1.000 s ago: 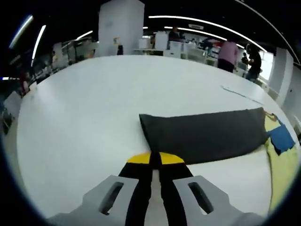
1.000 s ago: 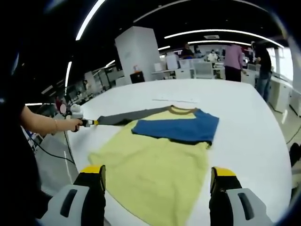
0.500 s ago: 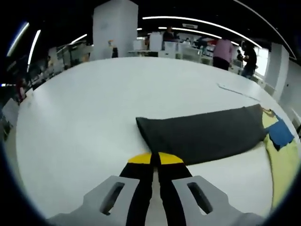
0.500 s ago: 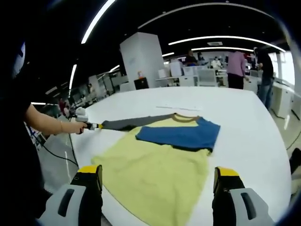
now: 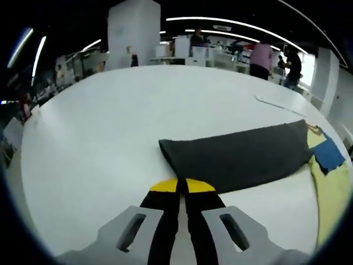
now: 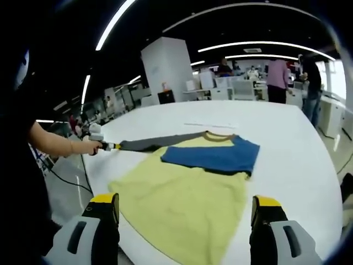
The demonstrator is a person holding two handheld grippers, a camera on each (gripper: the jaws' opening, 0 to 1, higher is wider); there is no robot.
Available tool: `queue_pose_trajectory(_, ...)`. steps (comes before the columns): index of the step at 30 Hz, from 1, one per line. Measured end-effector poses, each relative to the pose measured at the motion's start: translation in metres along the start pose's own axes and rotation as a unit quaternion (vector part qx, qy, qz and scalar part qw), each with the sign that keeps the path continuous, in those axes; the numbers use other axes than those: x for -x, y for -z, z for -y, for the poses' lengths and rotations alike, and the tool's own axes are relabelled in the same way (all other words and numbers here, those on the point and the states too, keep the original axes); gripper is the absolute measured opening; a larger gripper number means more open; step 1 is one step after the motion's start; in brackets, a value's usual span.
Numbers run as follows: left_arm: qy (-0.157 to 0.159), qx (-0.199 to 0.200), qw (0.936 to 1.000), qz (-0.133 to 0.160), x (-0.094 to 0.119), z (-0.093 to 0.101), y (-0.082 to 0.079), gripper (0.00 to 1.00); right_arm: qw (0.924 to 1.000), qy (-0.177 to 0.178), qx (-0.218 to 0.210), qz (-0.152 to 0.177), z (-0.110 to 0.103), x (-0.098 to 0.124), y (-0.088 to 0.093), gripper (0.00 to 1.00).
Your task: Fold the garment on the visible template until the final outline fits inside the template.
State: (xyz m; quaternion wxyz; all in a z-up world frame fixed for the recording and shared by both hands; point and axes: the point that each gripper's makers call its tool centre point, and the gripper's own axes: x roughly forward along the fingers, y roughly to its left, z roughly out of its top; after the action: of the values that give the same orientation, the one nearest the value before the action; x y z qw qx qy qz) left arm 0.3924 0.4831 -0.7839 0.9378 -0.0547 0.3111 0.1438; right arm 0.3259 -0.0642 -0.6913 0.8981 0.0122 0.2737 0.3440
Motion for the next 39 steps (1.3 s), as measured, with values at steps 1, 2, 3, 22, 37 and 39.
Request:
queue_pose_trajectory(1, 0.000, 0.003, 1.0000, 0.002, 0.001, 0.000, -0.001, 0.00, 1.0000, 0.000, 0.001, -0.001, 0.000, 0.000, 0.000, 0.99)
queue_pose_trajectory(2, 0.001, 0.002, 1.0000, 0.002, 0.002, 0.001, -0.001, 0.00, 1.0000, -0.001, 0.001, -0.002, -0.001, 0.000, 0.001, 0.99)
queue_pose_trajectory(3, 0.001, 0.001, 1.0000, 0.003, 0.003, 0.001, -0.002, 0.00, 1.0000, -0.003, 0.002, -0.003, -0.002, 0.000, 0.001, 0.99)
queue_pose_trajectory(22, 0.067, 0.039, 0.9962, 0.039, 0.014, 0.041, -0.032, 0.00, 0.9999, -0.012, 0.008, -0.003, -0.004, -0.001, 0.004, 0.99)
queue_pose_trajectory(37, 0.124, 0.021, 0.9903, 0.059, 0.013, 0.081, -0.053, 0.00, 0.9998, -0.021, 0.004, 0.002, -0.008, -0.003, 0.004, 0.99)
queue_pose_trajectory(39, 0.133, 0.018, 0.9889, 0.063, 0.014, 0.088, -0.057, 0.00, 0.9998, -0.021, 0.005, 0.001, -0.008, -0.003, 0.004, 0.99)
